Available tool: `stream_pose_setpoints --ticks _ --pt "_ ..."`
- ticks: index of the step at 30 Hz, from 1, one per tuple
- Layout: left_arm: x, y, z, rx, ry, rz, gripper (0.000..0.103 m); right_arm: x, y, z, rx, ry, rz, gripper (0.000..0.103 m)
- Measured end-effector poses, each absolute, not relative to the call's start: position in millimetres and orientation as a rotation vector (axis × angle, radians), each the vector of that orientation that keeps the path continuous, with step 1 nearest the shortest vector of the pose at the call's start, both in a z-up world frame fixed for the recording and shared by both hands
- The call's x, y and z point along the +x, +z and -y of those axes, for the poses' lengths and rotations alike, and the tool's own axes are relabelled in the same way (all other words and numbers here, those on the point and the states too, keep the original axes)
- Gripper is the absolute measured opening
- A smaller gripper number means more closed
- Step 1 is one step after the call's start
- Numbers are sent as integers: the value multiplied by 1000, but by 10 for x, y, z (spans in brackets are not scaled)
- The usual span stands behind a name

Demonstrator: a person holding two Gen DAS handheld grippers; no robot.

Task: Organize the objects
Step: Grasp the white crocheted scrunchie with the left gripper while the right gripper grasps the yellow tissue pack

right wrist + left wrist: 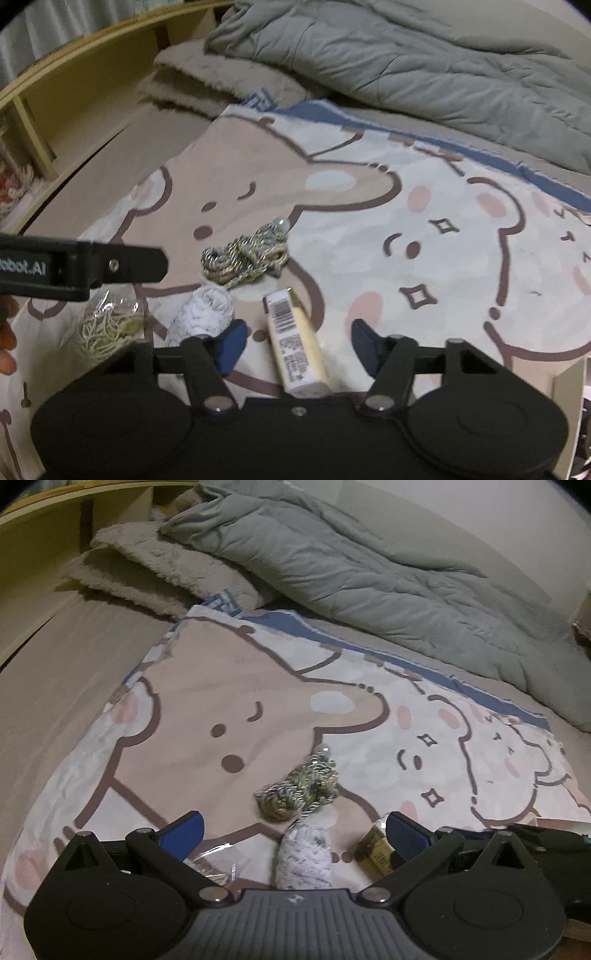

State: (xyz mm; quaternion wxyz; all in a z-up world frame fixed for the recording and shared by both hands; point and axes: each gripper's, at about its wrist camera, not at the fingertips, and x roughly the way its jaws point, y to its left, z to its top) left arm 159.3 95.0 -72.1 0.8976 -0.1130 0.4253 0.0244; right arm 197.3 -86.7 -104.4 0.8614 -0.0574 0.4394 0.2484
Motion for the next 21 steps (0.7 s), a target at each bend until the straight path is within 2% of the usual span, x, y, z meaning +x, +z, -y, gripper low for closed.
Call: stream_pose_setpoints --ticks 2,3,7,15,17,21 --pt "1607 -738 -931 -235 34 -885 103 1988 -1094 815 -156 514 -933 40" --pt "1612 -746 -924 -238 27 -887 103 1991 -1117 793 -179 509 -938 36" --pt "1642 -770 -896 -252 4 -903 103 2027 -1117 807 -185 502 -926 36" --pt "1726 -870 -865 -302 -53 -957 103 2176 -1132 1041 -139 451 -935 39" --pt "1755 -900 -831 -277 -53 -969 103 2169 -1160 1053 -143 507 -937 51" --pt "1833 -994 -795 -256 -62 -1009 100 2172 -1224 1036 -211 536 -920 59"
